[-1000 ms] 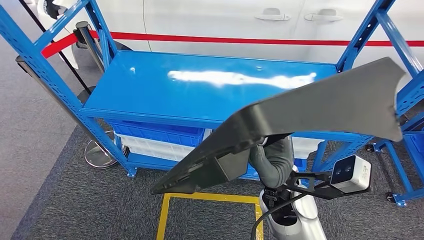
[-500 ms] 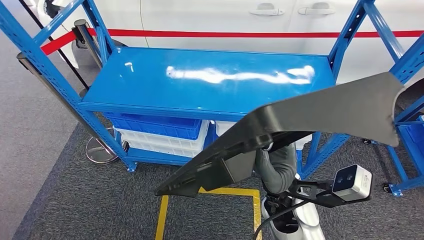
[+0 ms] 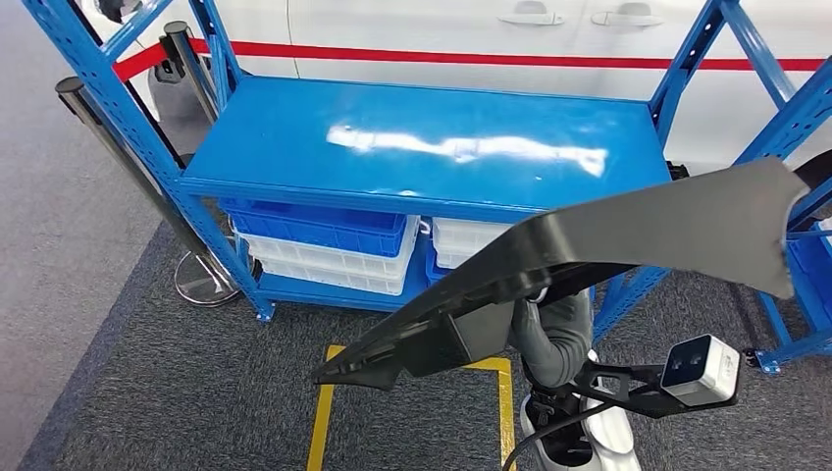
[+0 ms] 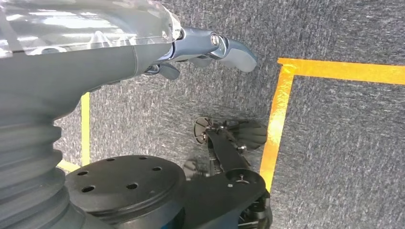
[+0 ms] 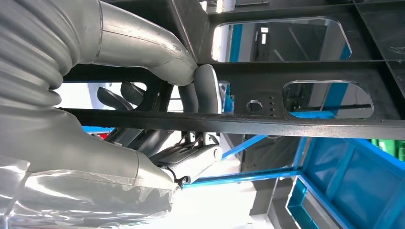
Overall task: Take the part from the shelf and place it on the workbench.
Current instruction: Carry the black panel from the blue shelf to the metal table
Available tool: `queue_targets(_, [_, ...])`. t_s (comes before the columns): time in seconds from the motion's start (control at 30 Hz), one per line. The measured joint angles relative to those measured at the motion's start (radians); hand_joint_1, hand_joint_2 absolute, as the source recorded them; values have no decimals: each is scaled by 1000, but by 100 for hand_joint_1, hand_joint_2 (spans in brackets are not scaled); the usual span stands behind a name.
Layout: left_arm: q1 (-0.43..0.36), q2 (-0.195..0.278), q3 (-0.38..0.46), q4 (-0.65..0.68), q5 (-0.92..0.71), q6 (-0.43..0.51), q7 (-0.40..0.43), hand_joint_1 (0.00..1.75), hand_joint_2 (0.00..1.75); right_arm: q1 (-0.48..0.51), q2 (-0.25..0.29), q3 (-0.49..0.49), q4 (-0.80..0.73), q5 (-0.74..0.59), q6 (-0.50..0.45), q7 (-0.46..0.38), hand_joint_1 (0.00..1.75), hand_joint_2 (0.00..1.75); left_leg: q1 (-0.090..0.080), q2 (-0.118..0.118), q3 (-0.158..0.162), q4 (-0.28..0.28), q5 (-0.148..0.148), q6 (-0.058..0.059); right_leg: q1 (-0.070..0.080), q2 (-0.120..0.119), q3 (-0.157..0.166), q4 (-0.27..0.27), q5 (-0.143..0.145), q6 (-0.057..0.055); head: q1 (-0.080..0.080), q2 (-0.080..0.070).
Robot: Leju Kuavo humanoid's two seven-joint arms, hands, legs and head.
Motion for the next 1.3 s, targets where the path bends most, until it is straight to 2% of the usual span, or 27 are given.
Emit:
queue_targets(0.03, [0, 1, 0, 0, 1, 2, 0, 0, 175, 0, 0, -1, -1, 0, 1, 0, 175, 175, -1, 0, -4, 5, 2, -5, 2, 0, 18, -33, 7, -6, 0, 0])
queue_targets(0.13, [-1, 3, 0, 0, 2, 8, 0, 0, 175, -2, 1, -2, -2, -1, 4, 2, 175, 175, 1, -1, -8, 6, 10, -23, 6, 1, 15, -45, 22, -22, 0, 0])
queue_targets(0.17, [-1, 5, 0, 0, 3, 8, 0, 0, 175, -2, 2, -2, -2, -1, 4, 3, 175, 175, 2, -2, -12, 14, 2, -30, 4, 0, 11, -48, 29, -28, 0, 0])
queue_targets(0.23, [0, 7, 0, 0, 2, 7, -1, 0, 175, -4, 5, -2, -1, 0, 4, 4, 175, 175, 7, -5, -40, 81, -57, -43, -2, -3, -1, -53, 45, -38, -1, 0])
queue_targets(0.3, [0, 7, 0, 0, 2, 6, -1, 0, 175, -4, 8, -3, 0, 3, 4, 4, 175, 175, 13, -5, -83, 208, -139, -55, -2, -3, -21, -52, 59, -41, -2, 0])
queue_targets(0.33, [0, 8, 0, 0, 2, 5, -1, 0, 175, -3, 8, -3, 1, 5, 3, 4, 175, 175, 16, -5, -95, 257, -163, -59, -2, -3, -31, -52, 66, -40, -2, 0])
queue_targets(0.37, [0, 9, 0, 0, 2, 5, -1, 0, 175, -2, 8, -3, 2, 8, 2, 4, 175, 175, 19, -5, -90, 274, -169, -62, -3, -3, -40, -52, 72, -38, -2, 0])
queue_targets(0.4, [0, 10, 0, 0, 1, 5, -1, 0, 175, -1, 8, -3, 4, 10, 0, 4, 175, 175, 20, -5, -65, 251, -158, -63, -3, -3, -47, -51, 78, -36, -2, 0])
queue_targets(0.5, [-2, 13, 0, 0, -2, 4, -2, 0, 175, -1, 8, -3, 4, 21, -6, 1, 175, 175, 19, -8, 72, 41, -98, -54, -4, -2, -60, -51, 94, -22, -2, 0])
queue_targets(0.53, [-4, 13, 0, 0, -4, 4, -4, 0, 175, -1, 8, -4, 4, 24, -8, 0, 175, 175, 16, -10, 97, -3, -89, -48, -4, -2, -61, -51, 99, -16, -1, 0])
queue_targets(0.63, [-4, 14, 0, 0, -8, -1, -7, 0, 175, -1, 8, -5, 2, 33, -14, 1, 175, 175, 10, -11, 100, -21, -76, -26, -5, -2, -62, -55, 112, 4, 0, 0])
queue_targets(0.67, [-4, 14, 0, 0, -8, -4, -9, 0, 175, -1, 8, -5, 1, 38, -17, 2, 175, 175, 11, -9, 97, -24, -68, -17, -6, -2, -65, -51, 107, 10, 0, 0])
queue_targets(0.7, [-5, 14, 0, 0, -8, -7, -12, 0, 175, -2, 8, -6, -1, 43, -19, 3, 175, 175, 12, -6, 92, -27, -58, -8, -7, -1, -73, -33, 87, 14, 1, 0])
queue_targets(0.73, [-6, 14, 0, 0, -8, -10, -15, 0, 175, -2, 8, -6, -3, 48, -20, 4, 175, 175, 13, -4, 85, -30, -48, -1, -7, 0, -88, 4, 52, 15, 2, 0])
queue_targets(0.8, [-7, 15, 0, 0, -8, -16, -23, 0, 175, -2, 8, -6, -4, 57, -25, 6, 175, 175, 9, -2, 66, -28, -34, 8, -7, 0, -130, 128, -39, 16, 4, 0])
queue_targets(0.83, [-7, 15, 0, 0, -8, -20, -26, 0, 175, -2, 8, -6, -4, 61, -29, 8, 175, 175, 6, -2, 55, -27, -27, 9, -7, 0, -146, 186, -68, 17, 3, 0])
queue_targets(0.87, [-7, 15, 0, 0, -9, -24, -30, 0, 175, -2, 8, -6, -4, 63, -33, 10, 175, 175, 4, -2, 45, -24, -22, 10, -7, 0, -148, 218, -79, 16, 3, 0])
queue_targets(0.9, [-6, 15, 0, 0, -9, -28, -33, 0, 175, -2, 8, -6, -4, 65, -37, 12, 175, 175, 2, -2, 35, -21, -17, 9, -6, 0, -131, 211, -70, 14, 3, 0])
queue_targets(0.93, [-7, 15, 0, 0, -10, -31, -36, 0, 175, -2, 8, -6, -4, 67, -41, 15, 175, 175, 1, -2, 27, -17, -14, 8, -5, 0, -95, 167, -48, 11, 3, 0])
queue_targets(1.0, [-8, 15, -1, 0, -11, -36, -40, 0, 175, -2, 9, -6, -9, 71, -46, 17, 175, 175, -1, -2, 14, -7, -10, 4, 1, -1, -5, 33, -8, 0, 3, 0])
queue_targets(1.03, [-9, 15, -2, 0, -12, -38, -40, 0, 175, 0, 9, -6, -13, 73, -49, 17, 175, 175, -2, -2, 10, -4, -8, 1, 5, -2, 23, -14, 3, -5, 3, 0])
queue_targets(1.07, [-9, 14, -2, 0, -11, -39, -41, 0, 175, 0, 10, -6, -17, 74, -51, 17, 175, 175, -2, -2, 7, -1, -6, -4, 9, -3, 37, -41, 4, -10, 3, 0])
queue_targets(1.1, [-9, 14, -2, 0, -10, -40, -41, 0, 175, 2, 10, -6, -20, 74, -52, 17, 175, 175, -2, -2, 6, -1, -2, -10, 11, -3, 36, -47, 5, -14, 3, 0])
queue_targets(1.17, [-9, 15, -2, 0, -9, -39, -41, 0, 175, 4, 11, -6, -25, 74, -51, 17, 175, 175, -3, -2, 2, 0, 1, -24, 7, -2, 32, -58, 14, -26, 4, 0])
queue_targets(1.2, [-9, 15, -2, 0, -8, -39, -41, 0, 175, 5, 11, -6, -27, 74, -50, 17, 175, 175, -2, -4, -4, 13, -12, -31, 4, -3, 29, -62, 21, -33, 3, 0])
queue_targets(1.23, [-8, 15, -2, 0, -8, -38, -41, 0, 175, 6, 12, -6, -29, 74, -49, 17, 175, 175, 0, -5, -17, 45, -37, -38, 0, -4, 26, -65, 28, -39, 2, 0])
queue_targets(1.3, [-7, 15, -2, 0, -8, -37, -41, 0, 175, 7, 13, -6, -30, 73, -49, 17, 175, 175, 9, -7, -64, 165, -114, -52, 0, -5, 14, -65, 38, -45, 0, 0])
